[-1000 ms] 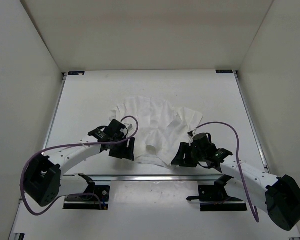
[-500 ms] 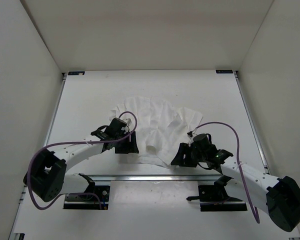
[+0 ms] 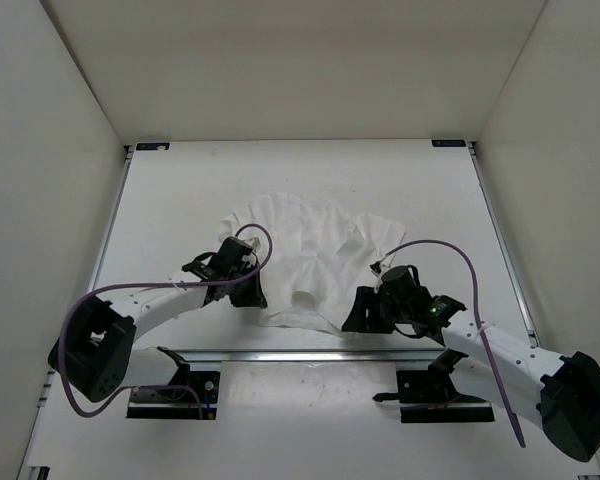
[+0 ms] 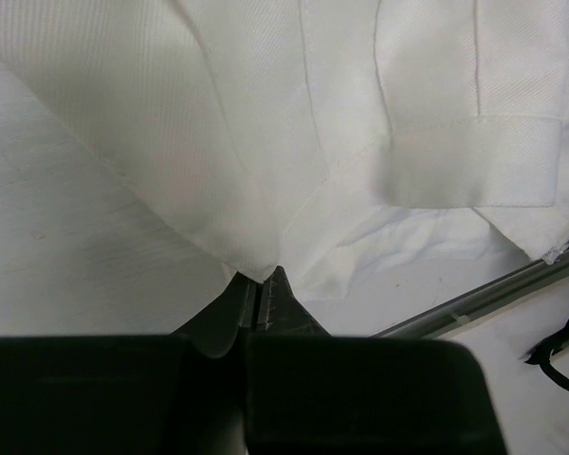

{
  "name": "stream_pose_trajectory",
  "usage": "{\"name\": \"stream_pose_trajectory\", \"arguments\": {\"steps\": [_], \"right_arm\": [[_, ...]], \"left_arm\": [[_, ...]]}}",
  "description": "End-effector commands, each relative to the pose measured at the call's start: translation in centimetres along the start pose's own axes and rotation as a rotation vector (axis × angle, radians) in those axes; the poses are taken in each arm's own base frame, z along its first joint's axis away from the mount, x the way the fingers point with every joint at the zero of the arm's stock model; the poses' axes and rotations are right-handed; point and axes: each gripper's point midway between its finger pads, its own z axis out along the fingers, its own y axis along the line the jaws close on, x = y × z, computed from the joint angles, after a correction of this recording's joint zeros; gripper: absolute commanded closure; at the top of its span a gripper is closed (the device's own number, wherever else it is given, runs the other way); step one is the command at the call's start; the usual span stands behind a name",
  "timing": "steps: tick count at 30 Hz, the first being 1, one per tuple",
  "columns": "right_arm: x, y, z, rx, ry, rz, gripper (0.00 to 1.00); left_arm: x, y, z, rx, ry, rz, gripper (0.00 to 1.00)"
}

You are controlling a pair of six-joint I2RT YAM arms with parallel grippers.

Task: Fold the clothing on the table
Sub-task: Flatten the skirt out

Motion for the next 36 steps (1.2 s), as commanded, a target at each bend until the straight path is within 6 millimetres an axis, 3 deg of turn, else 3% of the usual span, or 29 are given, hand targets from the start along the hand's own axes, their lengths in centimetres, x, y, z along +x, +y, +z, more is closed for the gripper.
{"name": "stream_pose_trajectory", "arguments": {"steps": [1, 8, 12, 17, 21, 22, 25, 27, 32, 33, 36], "right_arm": [[-2.8, 1.5, -1.2, 0.059, -0.071, -0.048, 0.51], [-3.0, 1.2, -0.7, 0.159, -0.034, -0.049, 0.54], [-2.3, -0.4, 0.4, 0.277, 0.008, -0.029, 0.54], [-2.1, 0.0, 1.4, 0.322, 0.027, -0.029, 0.6], [-1.9, -0.5, 2.0, 0.376, 0.049, -0.037, 0.71], [-2.0, -0.3, 2.1, 0.377, 0.051, -0.038, 0.83], [-1.8, -0.2, 2.3, 0.376, 0.063, -0.039, 1.0], [-1.8, -0.4, 2.3, 0.391, 0.068, -0.044, 1.0], [-3.6, 1.9, 0.9, 0.252, 0.044, -0.084, 1.0], [-5.0, 2.5, 0.3, 0.198, -0.007, -0.096, 1.0], [-7.9, 5.7, -2.2, -0.043, -0.077, -0.113, 1.0]], "left_arm": [[-0.6, -1.1, -0.6, 0.045, -0.036, 0.01, 1.0], [-0.5, -1.4, -0.8, 0.074, -0.051, 0.004, 1.0], [-0.3, -2.0, -1.2, 0.111, -0.067, 0.001, 1.0], [0.0, -1.9, -1.3, 0.139, -0.082, -0.007, 1.0], [0.6, -1.7, -1.1, 0.154, -0.073, -0.003, 1.0], [0.6, -1.7, -1.1, 0.155, -0.07, -0.001, 1.0], [0.7, -1.4, -1.2, 0.156, -0.075, -0.002, 1.0], [0.7, -1.4, -1.3, 0.161, -0.079, -0.001, 1.0], [-1.0, -1.4, -2.5, 0.155, -0.133, -0.003, 1.0], [-1.2, -1.6, -2.9, 0.158, -0.13, 0.007, 1.0], [-4.4, -1.9, -5.1, 0.14, -0.2, 0.021, 1.0]]}}
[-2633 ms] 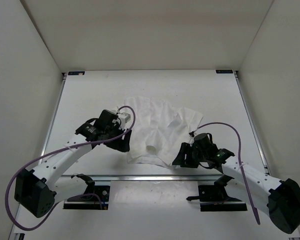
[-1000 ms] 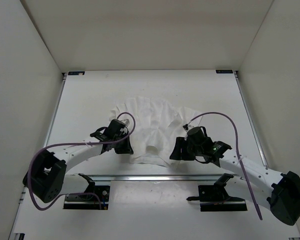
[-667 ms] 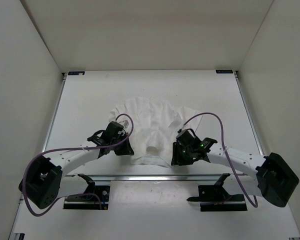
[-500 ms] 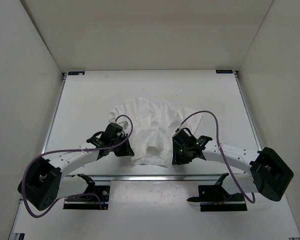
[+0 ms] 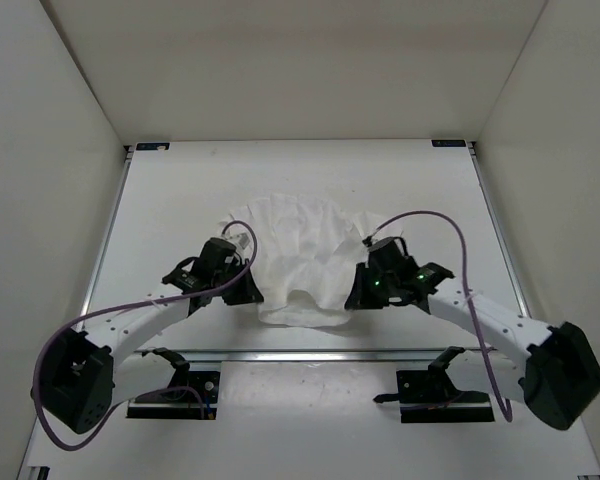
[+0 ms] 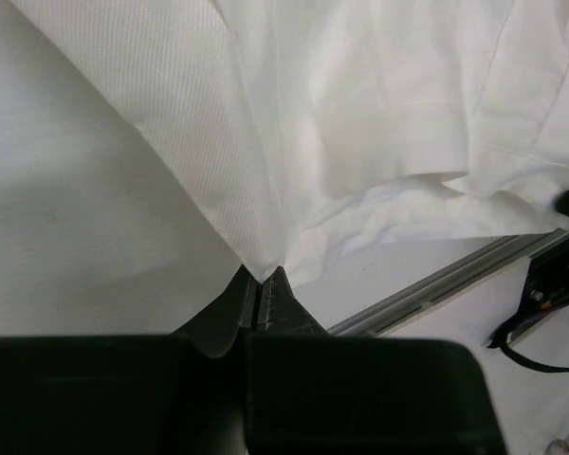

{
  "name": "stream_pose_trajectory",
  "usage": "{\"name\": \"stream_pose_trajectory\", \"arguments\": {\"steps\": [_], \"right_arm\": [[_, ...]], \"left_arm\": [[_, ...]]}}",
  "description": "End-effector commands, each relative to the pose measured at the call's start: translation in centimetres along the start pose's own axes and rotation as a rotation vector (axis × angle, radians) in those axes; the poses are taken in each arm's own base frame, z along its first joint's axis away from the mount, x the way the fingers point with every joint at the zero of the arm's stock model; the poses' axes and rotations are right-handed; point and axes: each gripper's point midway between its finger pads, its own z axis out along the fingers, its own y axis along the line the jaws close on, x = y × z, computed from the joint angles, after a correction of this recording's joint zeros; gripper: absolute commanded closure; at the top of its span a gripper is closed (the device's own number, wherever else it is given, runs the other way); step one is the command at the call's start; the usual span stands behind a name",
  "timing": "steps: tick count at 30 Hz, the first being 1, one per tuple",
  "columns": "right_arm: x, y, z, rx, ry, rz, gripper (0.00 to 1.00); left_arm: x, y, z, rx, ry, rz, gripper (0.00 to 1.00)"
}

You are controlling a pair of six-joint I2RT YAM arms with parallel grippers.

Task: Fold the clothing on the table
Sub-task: Flatten the skirt out

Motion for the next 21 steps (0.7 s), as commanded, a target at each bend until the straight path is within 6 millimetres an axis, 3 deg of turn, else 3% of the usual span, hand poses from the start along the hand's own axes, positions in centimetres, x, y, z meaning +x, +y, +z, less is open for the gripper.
{"name": "stream_pose_trajectory", "arguments": {"steps": [1, 2, 4, 8, 10, 13, 15, 17, 18, 20, 21], "right_arm": [[-5.7, 4.2, -4.8, -0.302, -0.193, -0.086, 1.0], [-6.0, 5.1, -6.1, -0.365, -0.207, -0.12, 1.0], [-9.0, 6.1, -9.1, -0.419, -0.308, -0.156, 1.0], [-11.5, 7.7, -13.8, -0.47, -0.396, -0.24, 1.0], [-13.2, 8.8, -16.9, -0.492, -0.453, -0.252, 1.0], [-15.5, 9.1, -17.8, -0.507, -0.472, -0.247, 1.0], [-18.1, 8.4, -16.0, -0.489, -0.43, -0.231, 1.0], [-22.3, 8.6, -16.8, -0.463, -0.512, -0.286, 1.0], [-23.9, 8.3, -15.9, -0.463, -0.509, -0.281, 1.0], [-28.4, 9.7, -19.1, -0.511, -0.597, -0.325, 1.0], [-29.3, 9.6, -18.6, -0.517, -0.572, -0.317, 1.0]], "left_arm": [[-5.0, -2.4, -2.8, 0.043, -0.123, 0.054, 1.0], [-6.5, -3.1, -3.8, 0.051, -0.152, 0.066, 1.0], [-9.1, -4.9, -5.8, 0.068, -0.209, 0.081, 1.0], [-11.9, -8.3, -9.1, 0.111, -0.265, 0.124, 1.0], [-13.6, -10.8, -11.9, 0.156, -0.324, 0.142, 1.0], [-16.0, -11.3, -13.3, 0.182, -0.366, 0.129, 1.0], [-17.9, -11.0, -12.8, 0.166, -0.368, 0.136, 1.0], [-21.6, -11.4, -12.2, 0.123, -0.371, 0.154, 1.0], [-23.1, -11.6, -12.3, 0.106, -0.387, 0.169, 1.0], [-27.9, -13.5, -13.0, 0.085, -0.414, 0.199, 1.0], [-29.3, -13.7, -13.5, 0.069, -0.43, 0.222, 1.0]]}}
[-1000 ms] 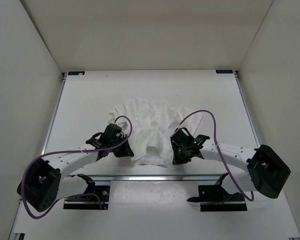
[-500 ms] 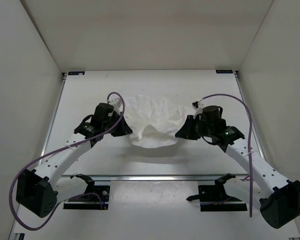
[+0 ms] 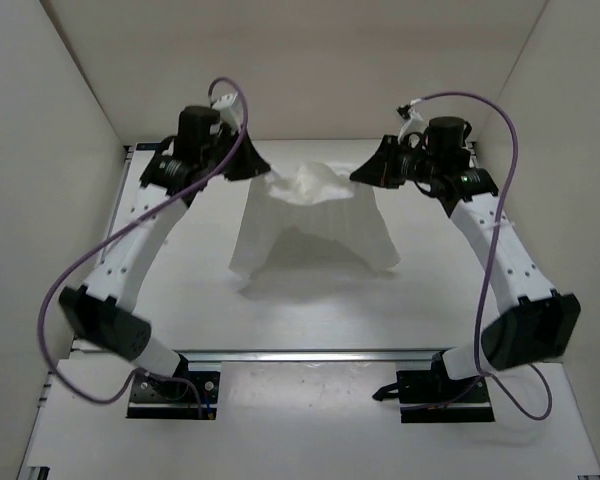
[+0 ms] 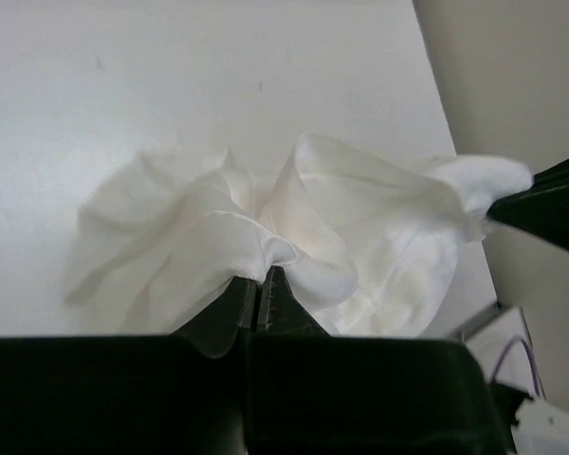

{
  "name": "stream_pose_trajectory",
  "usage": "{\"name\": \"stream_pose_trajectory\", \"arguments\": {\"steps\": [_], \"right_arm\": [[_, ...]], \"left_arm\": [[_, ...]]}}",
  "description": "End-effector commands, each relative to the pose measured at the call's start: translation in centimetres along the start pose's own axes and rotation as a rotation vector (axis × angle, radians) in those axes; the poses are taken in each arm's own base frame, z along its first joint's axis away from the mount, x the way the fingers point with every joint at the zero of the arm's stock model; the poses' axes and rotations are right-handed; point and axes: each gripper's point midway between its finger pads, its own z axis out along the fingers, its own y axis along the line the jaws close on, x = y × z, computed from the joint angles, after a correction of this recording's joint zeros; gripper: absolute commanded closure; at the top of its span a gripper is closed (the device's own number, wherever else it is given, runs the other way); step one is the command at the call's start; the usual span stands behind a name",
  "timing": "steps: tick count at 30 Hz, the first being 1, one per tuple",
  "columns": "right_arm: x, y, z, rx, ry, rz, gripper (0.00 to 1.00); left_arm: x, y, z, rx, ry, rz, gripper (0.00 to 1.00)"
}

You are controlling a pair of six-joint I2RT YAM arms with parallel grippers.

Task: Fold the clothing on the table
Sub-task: Flatten the skirt out

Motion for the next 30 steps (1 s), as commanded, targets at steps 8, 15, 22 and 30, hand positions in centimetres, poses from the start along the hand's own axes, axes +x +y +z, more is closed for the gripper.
{"name": "stream_pose_trajectory", "arguments": {"steps": [8, 15, 22, 30], "right_arm": [[-8.9, 1.4, -1.5, -0.051, -0.13, -0.184, 1.0], [7.6, -7.5, 0.3, 0.049, 0.024, 0.112, 1.0], [21.7, -12.5, 0.4, 0.247, 0.206, 0.328, 0.66], [25.4, -12.8, -1.0, 0.378, 0.271, 0.317, 0.55]], "left_arm": [[-5.3, 2.3, -2.2, -0.07, -0.112, 0.05, 1.0], [14.0, 10.9, 2.0, -0.155, 0.162, -0.093, 1.0], [23.4, 15.0, 3.7, -0.199, 0.314, -0.203, 0.89], [27.1, 15.0, 3.1, -0.202, 0.367, -0.197, 0.83]]}}
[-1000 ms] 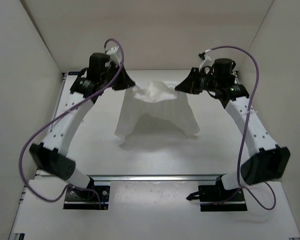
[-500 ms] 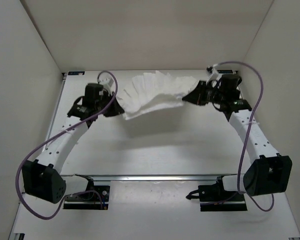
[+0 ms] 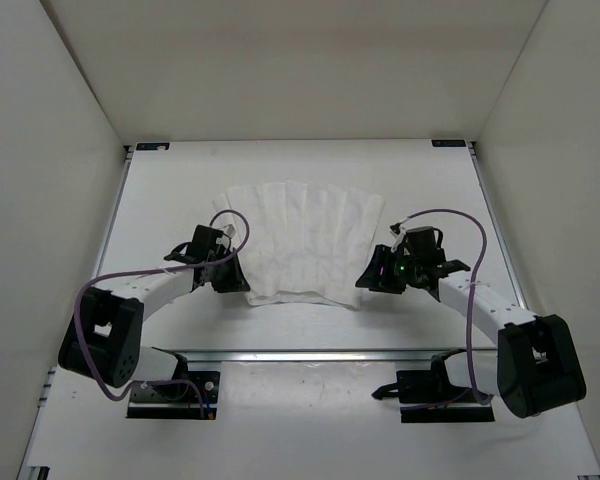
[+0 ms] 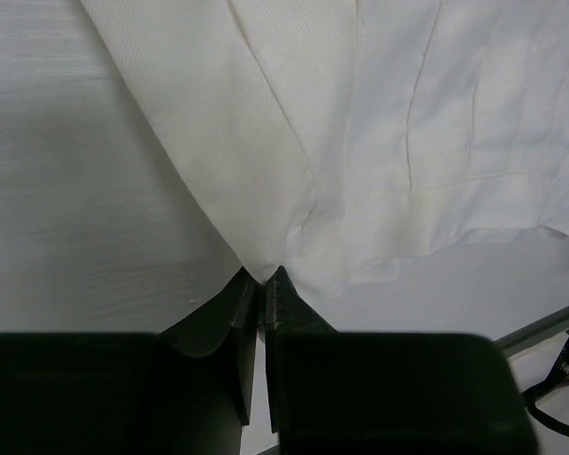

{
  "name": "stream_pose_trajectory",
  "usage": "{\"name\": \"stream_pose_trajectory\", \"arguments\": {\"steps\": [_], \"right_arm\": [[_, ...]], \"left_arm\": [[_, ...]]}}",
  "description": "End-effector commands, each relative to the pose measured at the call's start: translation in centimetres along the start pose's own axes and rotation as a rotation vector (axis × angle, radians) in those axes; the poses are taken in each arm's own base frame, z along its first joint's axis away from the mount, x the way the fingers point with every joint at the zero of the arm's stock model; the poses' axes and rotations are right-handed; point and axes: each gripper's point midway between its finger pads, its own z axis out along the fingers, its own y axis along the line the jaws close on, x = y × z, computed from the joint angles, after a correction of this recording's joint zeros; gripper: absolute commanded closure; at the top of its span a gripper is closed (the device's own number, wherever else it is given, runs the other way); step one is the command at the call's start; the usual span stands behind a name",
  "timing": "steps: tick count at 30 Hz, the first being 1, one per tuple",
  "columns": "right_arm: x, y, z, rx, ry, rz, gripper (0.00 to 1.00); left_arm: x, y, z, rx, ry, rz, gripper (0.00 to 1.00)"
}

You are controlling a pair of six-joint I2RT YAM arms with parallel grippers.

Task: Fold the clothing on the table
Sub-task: Flatten the skirt out

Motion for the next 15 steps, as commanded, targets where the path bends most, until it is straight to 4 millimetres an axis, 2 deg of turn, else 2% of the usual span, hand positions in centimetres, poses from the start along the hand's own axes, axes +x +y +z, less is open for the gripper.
{"name": "stream_pose_trajectory", "arguments": {"steps": [1, 4, 12, 14, 15], "right_arm": [[0.2, -0.9, 0.5, 0.055, -0.009, 0.006, 0.55], [2.1, -1.2, 1.4, 0.078, 0.046, 0.045, 0.55], [4.1, -2.7, 2.8, 0.175, 0.108, 0.069, 0.55], [4.2, -2.8, 3.0, 0.172, 0.113, 0.074, 0.67], [3.9, -2.6, 3.2, 0.162, 0.11, 0.064, 0.87]], "left_arm": [[0.0, -1.2, 0.1, 0.055, -0.042, 0.029, 0.83], [1.4, -0.9, 0.5, 0.055, -0.019, 0.023, 0.83], [2.8, -0.3, 0.5, 0.046, -0.005, 0.02, 0.85], [2.9, -0.1, 0.4, 0.041, -0.007, 0.019, 0.86], [2.8, 0.2, 0.3, 0.037, -0.014, 0.012, 0.87]]}}
